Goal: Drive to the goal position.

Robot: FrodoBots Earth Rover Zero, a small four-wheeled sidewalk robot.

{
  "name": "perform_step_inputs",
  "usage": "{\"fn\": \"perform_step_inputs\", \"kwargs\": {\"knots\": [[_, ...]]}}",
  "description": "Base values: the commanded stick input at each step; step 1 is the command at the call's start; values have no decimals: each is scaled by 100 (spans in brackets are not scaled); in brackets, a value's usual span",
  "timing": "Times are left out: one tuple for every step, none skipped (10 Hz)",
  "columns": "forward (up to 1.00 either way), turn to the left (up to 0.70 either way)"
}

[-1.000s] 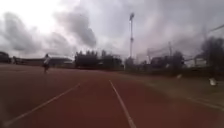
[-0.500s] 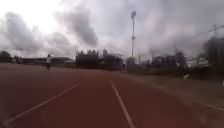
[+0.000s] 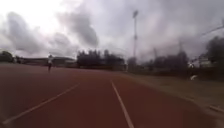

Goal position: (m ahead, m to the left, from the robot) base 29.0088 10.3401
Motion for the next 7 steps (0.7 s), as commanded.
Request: {"fn": "perform_step_inputs", "kwargs": {"knots": [[85, 0], [85, 0], [85, 0], [85, 0], [85, 0], [85, 0], [85, 0]]}}
